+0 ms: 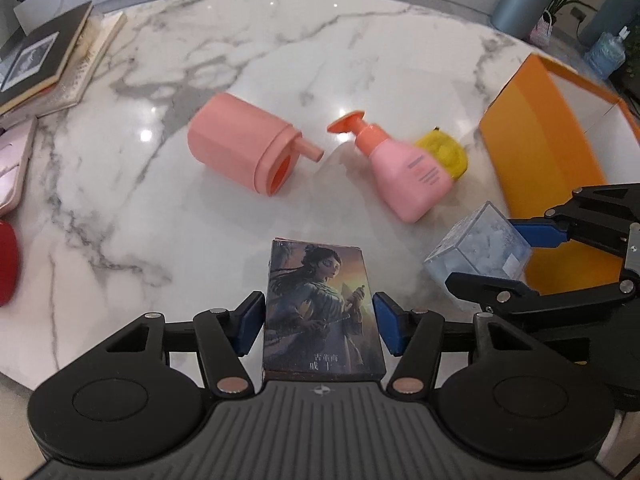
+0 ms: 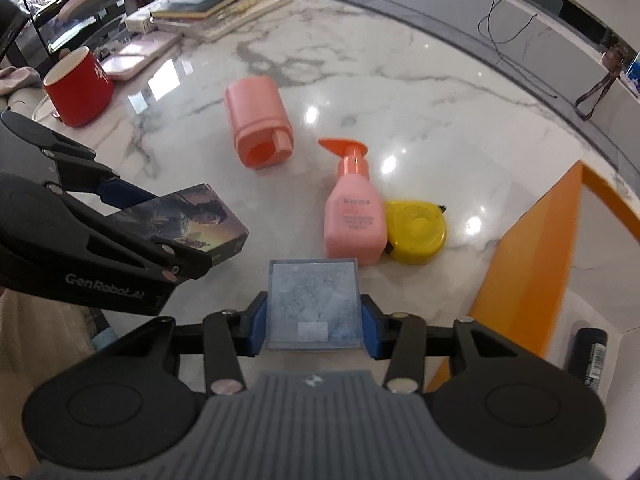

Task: Organize rigid objects
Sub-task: 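Carry the book box and clear box together over the orange box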

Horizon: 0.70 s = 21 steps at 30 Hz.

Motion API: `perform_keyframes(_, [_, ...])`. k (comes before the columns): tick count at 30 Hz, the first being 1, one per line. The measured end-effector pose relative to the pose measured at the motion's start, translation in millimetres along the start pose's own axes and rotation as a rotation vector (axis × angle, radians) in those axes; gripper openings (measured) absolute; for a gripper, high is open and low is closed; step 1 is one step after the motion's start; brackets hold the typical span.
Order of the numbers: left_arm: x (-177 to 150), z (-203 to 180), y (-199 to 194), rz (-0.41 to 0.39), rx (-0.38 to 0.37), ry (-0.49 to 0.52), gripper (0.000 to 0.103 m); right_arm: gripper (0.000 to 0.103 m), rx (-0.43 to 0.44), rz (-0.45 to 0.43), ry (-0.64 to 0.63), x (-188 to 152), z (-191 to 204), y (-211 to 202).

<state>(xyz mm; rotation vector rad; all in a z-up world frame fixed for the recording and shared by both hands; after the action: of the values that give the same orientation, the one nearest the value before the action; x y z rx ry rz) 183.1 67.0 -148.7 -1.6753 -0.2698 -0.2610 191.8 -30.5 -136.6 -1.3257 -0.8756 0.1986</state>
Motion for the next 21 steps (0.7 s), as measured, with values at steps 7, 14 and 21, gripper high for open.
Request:
perform_keyframes(7, [4,-8,-29,-0.045,-0.019,-0.014,0.068,0.046,-0.014,-0.072,-0.001,7,1,-34])
perform_keyframes(14, [17,-33,-68,-0.120,-0.063,0.014,0.068,0.046,-0.053,-0.168,0.005,13,-11,-84])
perform_keyframes(21, [29,-93,-95,-0.178,-0.144,0.116,0.067,0.046,-0.153,-0.208,0.041,0,-53,-131])
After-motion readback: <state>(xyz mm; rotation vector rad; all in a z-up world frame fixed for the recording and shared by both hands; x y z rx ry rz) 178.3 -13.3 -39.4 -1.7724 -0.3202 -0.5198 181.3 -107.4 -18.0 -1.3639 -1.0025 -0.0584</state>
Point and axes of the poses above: each gripper's, at about its wrist camera, not at the fingertips, and y roughly the way its jaws point, z to its left, x to its top, the point moved 10 cm from there along y, roughly the way its jaws point, and after that the axes turned 6 degrees about -y, right-handed, at the moved point
